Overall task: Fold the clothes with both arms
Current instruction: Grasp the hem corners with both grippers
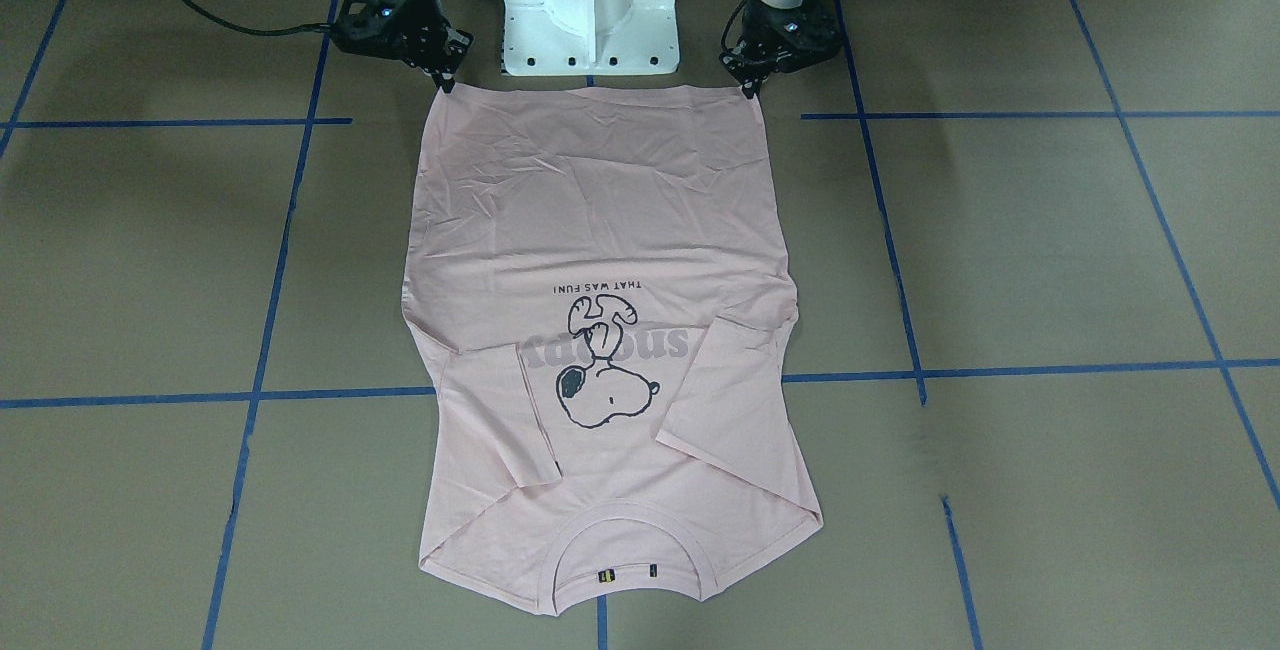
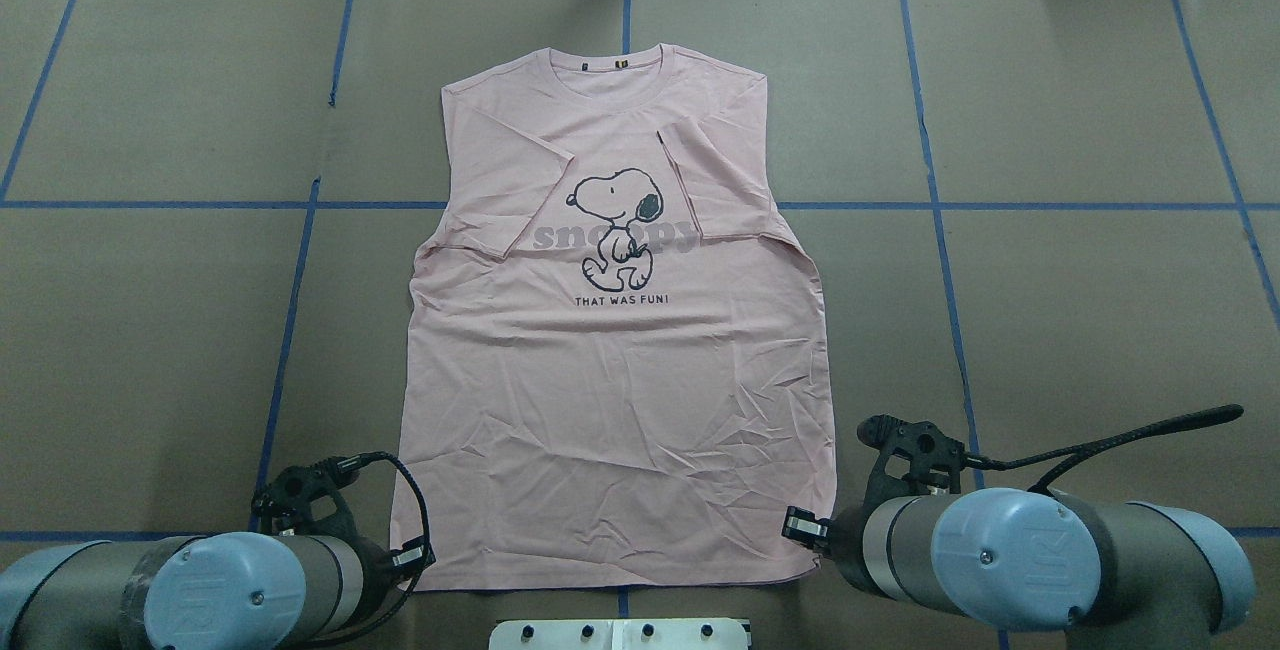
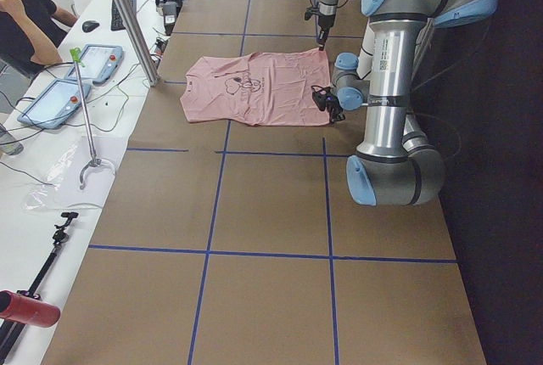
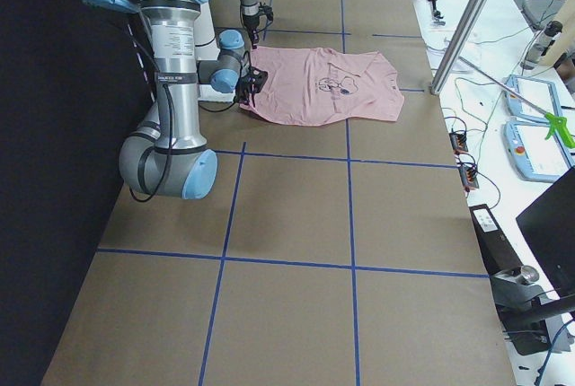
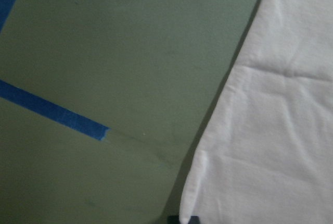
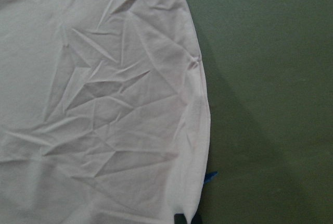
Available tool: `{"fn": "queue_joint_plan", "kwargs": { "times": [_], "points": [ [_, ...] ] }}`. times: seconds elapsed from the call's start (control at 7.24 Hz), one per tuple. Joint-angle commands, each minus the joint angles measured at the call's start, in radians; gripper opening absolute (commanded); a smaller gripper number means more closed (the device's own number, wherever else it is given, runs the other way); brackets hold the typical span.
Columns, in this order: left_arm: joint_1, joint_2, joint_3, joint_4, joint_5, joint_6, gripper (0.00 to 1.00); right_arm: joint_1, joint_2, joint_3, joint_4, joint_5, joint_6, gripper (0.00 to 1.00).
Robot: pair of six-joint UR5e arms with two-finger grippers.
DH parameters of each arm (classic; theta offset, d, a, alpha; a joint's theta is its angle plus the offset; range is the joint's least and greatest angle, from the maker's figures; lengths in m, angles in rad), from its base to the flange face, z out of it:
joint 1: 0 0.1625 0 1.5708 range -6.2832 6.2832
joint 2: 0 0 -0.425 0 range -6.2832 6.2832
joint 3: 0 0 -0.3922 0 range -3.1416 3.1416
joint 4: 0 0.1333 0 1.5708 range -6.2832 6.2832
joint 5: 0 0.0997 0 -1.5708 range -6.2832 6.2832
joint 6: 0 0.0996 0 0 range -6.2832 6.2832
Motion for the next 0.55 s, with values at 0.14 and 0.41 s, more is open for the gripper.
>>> {"fn": "queue_joint_plan", "kwargs": {
  "times": [0.14, 0.41],
  "points": [
    [-0.013, 0.015, -0.154, 0.088, -0.009, 0.069, 0.0, 0.029, -0.034, 0.054, -0.002, 0.046, -0.007, 0.0],
    [-0.011, 0.001, -0.275, 0.267, -0.019, 0.189, 0.0, 0.02, -0.115, 0.152, 0.0, 0.102, -0.007, 0.0]
  ]
}}
